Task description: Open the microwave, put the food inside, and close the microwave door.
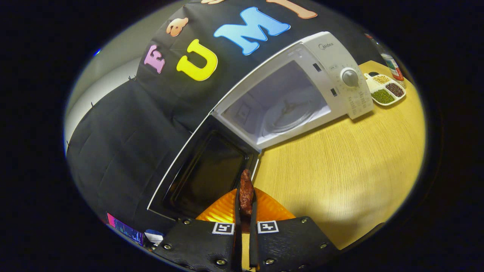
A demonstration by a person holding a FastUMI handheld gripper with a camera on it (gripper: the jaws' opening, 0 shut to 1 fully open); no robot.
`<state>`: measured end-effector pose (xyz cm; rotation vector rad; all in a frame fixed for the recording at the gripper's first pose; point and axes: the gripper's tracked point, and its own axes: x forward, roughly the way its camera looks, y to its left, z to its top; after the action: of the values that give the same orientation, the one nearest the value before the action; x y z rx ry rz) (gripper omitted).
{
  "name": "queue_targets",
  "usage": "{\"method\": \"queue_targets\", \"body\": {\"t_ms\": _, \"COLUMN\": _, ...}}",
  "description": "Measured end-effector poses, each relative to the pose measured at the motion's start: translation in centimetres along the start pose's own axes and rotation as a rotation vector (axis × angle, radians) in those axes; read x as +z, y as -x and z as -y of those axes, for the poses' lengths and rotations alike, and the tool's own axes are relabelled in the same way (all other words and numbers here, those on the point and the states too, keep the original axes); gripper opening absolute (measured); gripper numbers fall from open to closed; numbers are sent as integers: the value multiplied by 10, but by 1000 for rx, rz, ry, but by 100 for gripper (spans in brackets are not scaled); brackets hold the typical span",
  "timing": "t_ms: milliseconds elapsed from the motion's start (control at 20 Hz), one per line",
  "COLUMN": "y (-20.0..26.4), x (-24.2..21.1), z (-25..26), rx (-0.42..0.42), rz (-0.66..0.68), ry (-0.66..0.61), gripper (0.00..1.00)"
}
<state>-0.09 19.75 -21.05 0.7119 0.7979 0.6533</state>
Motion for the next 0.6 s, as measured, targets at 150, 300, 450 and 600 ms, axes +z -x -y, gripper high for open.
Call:
{"method": "queue_targets", "body": {"t_ms": 150, "y": -30, "x": 33, "z": 8, "rx": -27, "rz": 93, "ry": -6, "gripper": 8}}
{"method": "queue_targets", "body": {"t_ms": 300, "y": -61, "x": 61, "z": 18, "rx": -53, "rz": 169, "ry": -24, "gripper": 8}}
{"method": "queue_targets", "body": {"t_ms": 450, "y": -91, "x": 91, "z": 31, "rx": -82, "rz": 242, "ry": -37, "gripper": 8}}
{"method": "queue_targets", "body": {"t_ms": 600, "y": -120, "x": 119, "z": 45, "rx": -120, "rz": 299, "ry": 4, "gripper": 8}}
